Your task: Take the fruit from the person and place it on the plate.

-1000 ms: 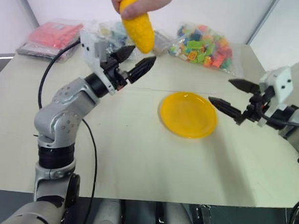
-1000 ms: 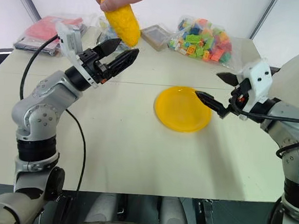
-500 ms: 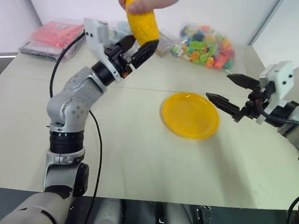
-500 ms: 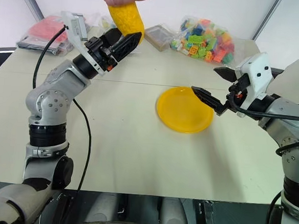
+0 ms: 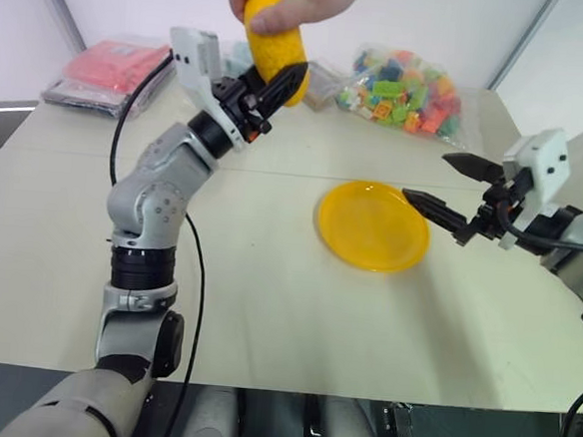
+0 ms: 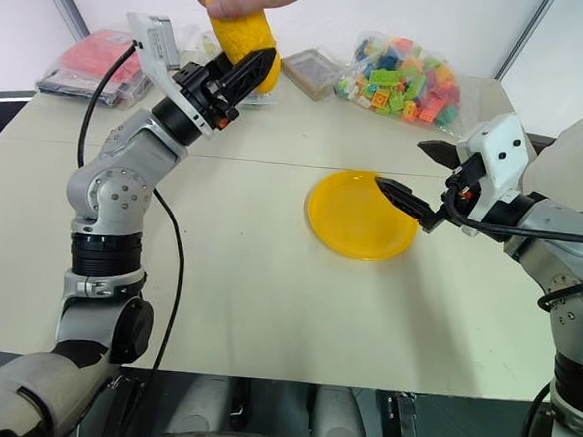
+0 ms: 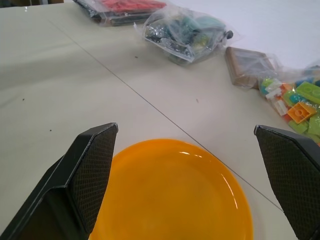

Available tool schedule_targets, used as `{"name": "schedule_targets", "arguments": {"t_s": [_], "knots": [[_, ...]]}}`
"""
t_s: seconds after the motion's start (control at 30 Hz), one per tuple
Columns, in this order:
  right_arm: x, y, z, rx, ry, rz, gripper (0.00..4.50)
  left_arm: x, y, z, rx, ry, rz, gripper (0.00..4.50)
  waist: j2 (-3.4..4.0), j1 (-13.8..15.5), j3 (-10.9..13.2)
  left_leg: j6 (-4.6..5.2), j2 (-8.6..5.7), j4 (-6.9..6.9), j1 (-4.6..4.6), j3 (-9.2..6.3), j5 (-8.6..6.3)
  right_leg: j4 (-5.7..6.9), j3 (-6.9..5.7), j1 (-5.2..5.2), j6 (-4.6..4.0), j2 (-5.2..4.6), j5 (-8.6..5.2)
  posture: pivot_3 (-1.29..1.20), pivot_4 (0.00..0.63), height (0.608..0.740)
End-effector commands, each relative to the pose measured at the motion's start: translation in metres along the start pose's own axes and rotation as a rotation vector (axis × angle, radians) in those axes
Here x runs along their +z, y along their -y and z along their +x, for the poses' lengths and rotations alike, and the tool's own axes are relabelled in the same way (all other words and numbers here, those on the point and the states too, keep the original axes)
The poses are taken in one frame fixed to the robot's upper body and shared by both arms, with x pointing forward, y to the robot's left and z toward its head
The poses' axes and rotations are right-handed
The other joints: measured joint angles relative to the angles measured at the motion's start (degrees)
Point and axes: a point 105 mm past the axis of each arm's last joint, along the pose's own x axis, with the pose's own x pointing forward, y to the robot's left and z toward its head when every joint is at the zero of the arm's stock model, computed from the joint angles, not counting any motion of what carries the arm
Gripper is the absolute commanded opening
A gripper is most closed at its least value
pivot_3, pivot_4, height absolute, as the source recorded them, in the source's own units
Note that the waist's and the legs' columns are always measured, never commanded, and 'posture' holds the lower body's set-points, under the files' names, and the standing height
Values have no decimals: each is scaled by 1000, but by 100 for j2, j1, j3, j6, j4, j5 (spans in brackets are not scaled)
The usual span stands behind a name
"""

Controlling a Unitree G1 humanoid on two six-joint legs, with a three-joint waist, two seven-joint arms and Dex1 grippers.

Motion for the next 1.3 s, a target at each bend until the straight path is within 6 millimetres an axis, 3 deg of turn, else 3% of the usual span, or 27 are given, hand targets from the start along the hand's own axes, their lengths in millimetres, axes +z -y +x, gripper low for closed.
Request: {"name": "schedule_targets", "arguments": {"t_s": [0.03,0.23,0.5,0.63,0.87,0.93,1.07,1.1,1.23,1.3], "knots": [[10,2,-8,-26,17,-56,4500,7,9,6,-35,12,10,2141,0,1,0,0,0,0,0,0,0,0,0,0,0,0,0,0,150,731],[-1,-2,-19,-36,-40,-57,4500,-30,7,21,-67,-174,57,2141,0,9,0,0,-2,1,0,-1,0,-1,-2,2,0,0,0,0,150,731],[-1,-9,-36,-105,-32,-34,4500,-107,26,54,-256,-485,20,2141,-1,6,0,3,-4,1,-2,-1,-2,-8,-4,2,0,1,0,0,150,731],[-4,-15,-37,-128,-25,-21,4500,-145,26,52,-261,-621,19,2141,0,-24,0,9,-2,-2,0,-3,-5,-9,-2,0,0,6,-1,0,150,731],[-5,-20,-39,-175,-13,-16,4500,-211,26,26,-260,-814,93,2141,0,10,0,9,-1,-4,-9,-3,-6,-7,-2,-10,0,7,-1,0,150,731],[-6,-23,-39,-177,-13,-9,4500,-216,25,23,-262,-823,106,2141,0,20,0,10,-2,-3,-12,-3,-6,-9,-2,-9,0,4,-1,0,150,731],[-8,-26,-39,-182,-18,-6,4500,-219,26,23,-257,-819,98,4183,0,6,0,10,-5,0,-9,-2,-6,-9,-2,-5,-2,-1,-1,0,150,731],[-8,-26,-39,-182,-18,-6,4500,-219,27,23,-256,-819,88,4468,0,5,0,10,-4,0,-9,-3,-6,-9,-2,-5,-2,0,-1,0,150,731],[-8,-26,-39,-186,-19,-3,4500,-215,27,26,-260,-794,75,4468,0,-3,0,10,-3,-1,-8,-4,-6,-7,-2,-7,-1,2,-1,0,150,731],[-9,-27,-37,-176,-24,-6,4500,-196,24,36,-261,-716,60,4468,0,-4,0,10,-3,-1,-9,-4,-6,-7,-2,-7,-1,3,-1,0,150,731]]}}
